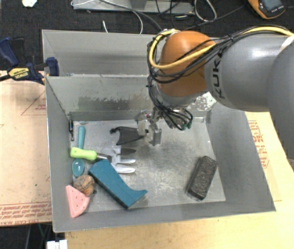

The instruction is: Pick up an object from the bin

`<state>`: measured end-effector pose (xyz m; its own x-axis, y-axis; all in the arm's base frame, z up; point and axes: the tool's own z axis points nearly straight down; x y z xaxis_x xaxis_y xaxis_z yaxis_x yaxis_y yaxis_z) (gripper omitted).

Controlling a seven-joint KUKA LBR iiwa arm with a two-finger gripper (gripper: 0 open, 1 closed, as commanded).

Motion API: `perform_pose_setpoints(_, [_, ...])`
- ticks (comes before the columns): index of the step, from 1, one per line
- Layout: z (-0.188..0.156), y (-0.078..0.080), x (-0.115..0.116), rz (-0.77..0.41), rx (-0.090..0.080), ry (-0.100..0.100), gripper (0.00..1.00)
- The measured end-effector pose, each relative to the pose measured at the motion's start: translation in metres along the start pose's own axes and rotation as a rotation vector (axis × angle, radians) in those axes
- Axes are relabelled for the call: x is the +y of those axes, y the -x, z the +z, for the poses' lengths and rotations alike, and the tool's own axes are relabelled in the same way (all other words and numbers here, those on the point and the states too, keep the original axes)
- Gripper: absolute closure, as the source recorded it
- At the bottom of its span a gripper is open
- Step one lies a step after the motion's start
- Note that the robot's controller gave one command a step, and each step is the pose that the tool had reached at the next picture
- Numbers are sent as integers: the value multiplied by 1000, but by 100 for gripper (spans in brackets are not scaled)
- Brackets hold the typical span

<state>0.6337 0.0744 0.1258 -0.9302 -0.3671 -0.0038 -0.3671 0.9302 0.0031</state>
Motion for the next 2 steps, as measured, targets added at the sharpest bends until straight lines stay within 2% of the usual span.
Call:
perform_pose_setpoints(1, [-42, -10, -1, -3, -2, 0, 100])
perform_pose_setpoints(2, [-65, -13, -2, -4, 10, 4, 100])
